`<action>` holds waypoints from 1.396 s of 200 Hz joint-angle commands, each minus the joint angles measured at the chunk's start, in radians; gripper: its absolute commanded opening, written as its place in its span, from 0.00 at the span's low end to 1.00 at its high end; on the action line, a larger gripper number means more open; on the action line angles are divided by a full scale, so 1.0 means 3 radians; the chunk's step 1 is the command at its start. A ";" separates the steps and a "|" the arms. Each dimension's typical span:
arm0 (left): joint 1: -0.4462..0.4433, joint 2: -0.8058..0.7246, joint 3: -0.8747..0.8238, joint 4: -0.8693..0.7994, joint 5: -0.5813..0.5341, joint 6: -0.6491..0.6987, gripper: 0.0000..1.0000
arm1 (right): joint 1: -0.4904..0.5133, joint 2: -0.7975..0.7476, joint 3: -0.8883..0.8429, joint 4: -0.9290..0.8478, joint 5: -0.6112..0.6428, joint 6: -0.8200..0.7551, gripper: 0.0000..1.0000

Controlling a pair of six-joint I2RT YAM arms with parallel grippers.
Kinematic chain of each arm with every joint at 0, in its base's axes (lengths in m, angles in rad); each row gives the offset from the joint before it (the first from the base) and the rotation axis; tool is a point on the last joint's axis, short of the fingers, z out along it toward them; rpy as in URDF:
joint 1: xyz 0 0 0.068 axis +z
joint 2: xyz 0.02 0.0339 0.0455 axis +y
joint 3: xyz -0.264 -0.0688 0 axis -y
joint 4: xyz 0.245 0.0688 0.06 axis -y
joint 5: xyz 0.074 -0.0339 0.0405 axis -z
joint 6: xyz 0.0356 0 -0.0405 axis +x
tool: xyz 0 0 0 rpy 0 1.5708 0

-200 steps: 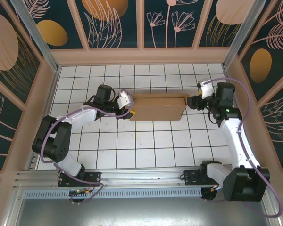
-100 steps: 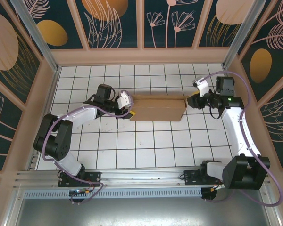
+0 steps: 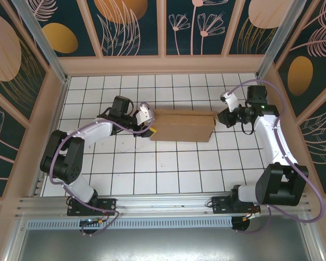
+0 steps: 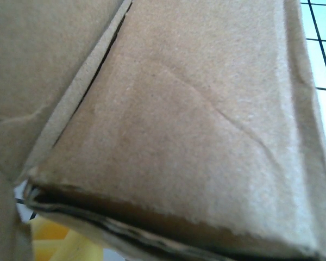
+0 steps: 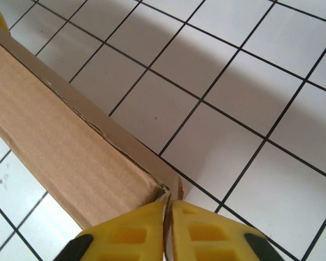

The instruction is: Fold the paper box

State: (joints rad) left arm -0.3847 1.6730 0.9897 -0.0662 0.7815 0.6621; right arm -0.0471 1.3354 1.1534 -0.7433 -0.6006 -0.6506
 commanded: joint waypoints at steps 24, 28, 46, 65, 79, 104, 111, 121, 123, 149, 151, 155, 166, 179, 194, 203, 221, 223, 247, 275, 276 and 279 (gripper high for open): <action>0.0004 0.0020 0.0022 -0.0101 0.0023 0.0003 0.34 | 0.0022 -0.0115 0.0102 -0.0080 -0.0009 0.0103 0.00; 0.0004 0.0020 0.0020 -0.0087 0.0028 -0.0010 0.34 | 0.0038 -0.0133 0.0095 -0.0048 0.0013 0.0152 0.00; 0.0004 -0.0016 -0.0038 0.0098 -0.0011 -0.0089 0.34 | 0.0092 -0.0176 0.0108 0.0029 0.0099 0.0458 0.00; -0.0001 -0.0077 -0.0163 0.0322 -0.0163 -0.0218 0.34 | 0.0161 -0.0213 0.0087 0.0166 0.0238 0.0911 0.00; -0.0001 -0.0085 -0.0156 0.0354 -0.0254 -0.0253 0.34 | 0.0221 -0.0288 0.0002 0.0302 0.0428 0.1276 0.00; -0.0001 -0.0057 -0.0115 0.0273 -0.0398 -0.0239 0.33 | 0.0229 -0.0430 -0.0071 0.0314 0.0659 0.1773 0.00; -0.0001 -0.0044 -0.0096 0.0231 -0.0433 -0.0229 0.34 | 0.0231 -0.0460 -0.0067 0.0279 0.0693 0.1868 0.00; -0.0006 -0.0026 -0.0078 0.0216 -0.0502 -0.0228 0.33 | 0.0232 -0.0475 -0.0045 0.0221 0.0703 0.2020 0.00; -0.0006 -0.0024 -0.0078 0.0216 -0.0513 -0.0228 0.33 | 0.0230 -0.0477 -0.0038 0.0209 0.0701 0.2061 0.00; -0.0041 -0.0043 -0.0080 0.0251 -0.0612 -0.0243 0.33 | 0.0231 -0.0411 0.0046 0.0043 0.0555 0.2378 0.00; -0.0044 -0.0044 -0.0081 0.0255 -0.0619 -0.0243 0.33 | 0.0233 -0.0408 0.0050 0.0033 0.0558 0.2406 0.00; -0.0051 -0.0046 -0.0083 0.0252 -0.0632 -0.0243 0.33 | 0.0232 -0.0399 0.0052 0.0020 0.0569 0.2455 0.00; -0.0072 -0.0060 -0.0083 0.0252 -0.0706 -0.0243 0.33 | 0.0233 -0.0381 0.0052 0.0008 0.0607 0.2620 0.00; -0.0102 -0.0069 -0.0079 0.0230 -0.0822 -0.0225 0.33 | 0.0233 -0.0359 0.0044 0.0007 0.0626 0.2853 0.00; -0.0123 -0.0087 -0.0090 0.0221 -0.0920 -0.0210 0.33 | 0.0234 -0.0349 0.0034 0.0008 0.0616 0.3056 0.00; -0.0129 -0.0091 -0.0098 0.0220 -0.0923 -0.0208 0.33 | 0.0238 -0.0362 0.0024 0.0016 0.0620 0.3104 0.00; -0.0139 -0.0092 -0.0097 0.0221 -0.0923 -0.0230 0.33 | 0.0247 -0.0408 -0.0003 0.0005 0.0693 0.3152 0.00; -0.0139 -0.0093 -0.0094 0.0221 -0.0920 -0.0234 0.33 | 0.0243 -0.0413 -0.0007 0.0000 0.0703 0.3157 0.00; -0.0152 -0.0085 -0.0080 0.0261 -0.0832 -0.0384 0.33 | 0.0251 -0.0457 -0.0099 0.0026 0.0783 0.3190 0.00; -0.0149 0.0022 0.0105 0.0146 -0.0725 -0.0697 0.33 | 0.0257 -0.0513 -0.0310 0.0215 0.0825 0.3283 0.00; -0.0149 0.0025 0.0111 0.0145 -0.0729 -0.0708 0.33 | 0.0258 -0.0516 -0.0316 0.0224 0.0828 0.3283 0.00; -0.0149 0.0043 0.0127 0.0131 -0.0735 -0.0730 0.34 | 0.0260 -0.0522 -0.0336 0.0252 0.0835 0.3283 0.00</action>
State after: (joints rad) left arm -0.4446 1.6516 0.9703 0.0288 0.6456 0.5697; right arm 0.0261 1.2194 1.0954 -0.6975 -0.3817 0.2882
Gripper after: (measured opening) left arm 0.500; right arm 0.040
